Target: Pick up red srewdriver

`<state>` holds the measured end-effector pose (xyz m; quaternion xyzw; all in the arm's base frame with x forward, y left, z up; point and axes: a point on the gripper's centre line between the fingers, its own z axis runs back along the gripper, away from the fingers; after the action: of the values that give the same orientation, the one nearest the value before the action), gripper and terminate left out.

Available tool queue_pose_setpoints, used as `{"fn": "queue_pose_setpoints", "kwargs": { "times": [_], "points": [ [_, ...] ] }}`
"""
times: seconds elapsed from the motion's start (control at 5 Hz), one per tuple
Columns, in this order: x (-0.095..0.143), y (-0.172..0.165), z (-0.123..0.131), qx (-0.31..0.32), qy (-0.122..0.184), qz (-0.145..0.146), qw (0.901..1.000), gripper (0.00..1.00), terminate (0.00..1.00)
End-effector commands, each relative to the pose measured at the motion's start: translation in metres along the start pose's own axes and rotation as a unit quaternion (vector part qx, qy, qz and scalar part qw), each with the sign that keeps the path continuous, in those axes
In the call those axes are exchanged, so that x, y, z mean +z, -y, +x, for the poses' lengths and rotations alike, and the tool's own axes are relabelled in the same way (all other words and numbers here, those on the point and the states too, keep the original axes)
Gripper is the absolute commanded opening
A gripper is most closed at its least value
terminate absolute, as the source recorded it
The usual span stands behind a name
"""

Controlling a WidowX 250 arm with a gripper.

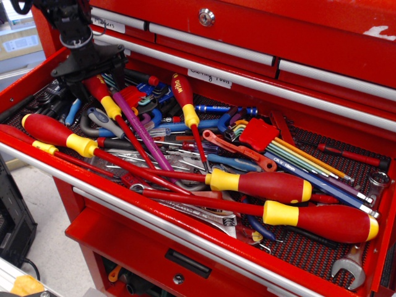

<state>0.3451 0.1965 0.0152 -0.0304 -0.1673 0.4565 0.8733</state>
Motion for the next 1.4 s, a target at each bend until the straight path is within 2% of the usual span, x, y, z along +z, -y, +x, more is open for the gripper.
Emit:
{"fn": "queue_pose_setpoints", "kwargs": {
  "times": [0.0,0.2,0.6,0.8,1.2],
  "points": [
    [0.002,-0.001,0.005,-0.03,-0.009,-0.008,0.9995,0.0,0.0],
    [0.011,-0.001,0.011,-0.049,-0.007,0.0,0.9988,0.0,0.0],
    [0.062,-0.003,0.019,-0.069,0.019,0.067,0.9952,0.0,0.0],
    [0.076,0.008,0.016,-0.049,0.067,0.088,0.9926,0.0,0.0],
    [0.121,0.01,0.033,-0.052,0.139,0.136,0.9795,0.0,0.0]
  ]
}}
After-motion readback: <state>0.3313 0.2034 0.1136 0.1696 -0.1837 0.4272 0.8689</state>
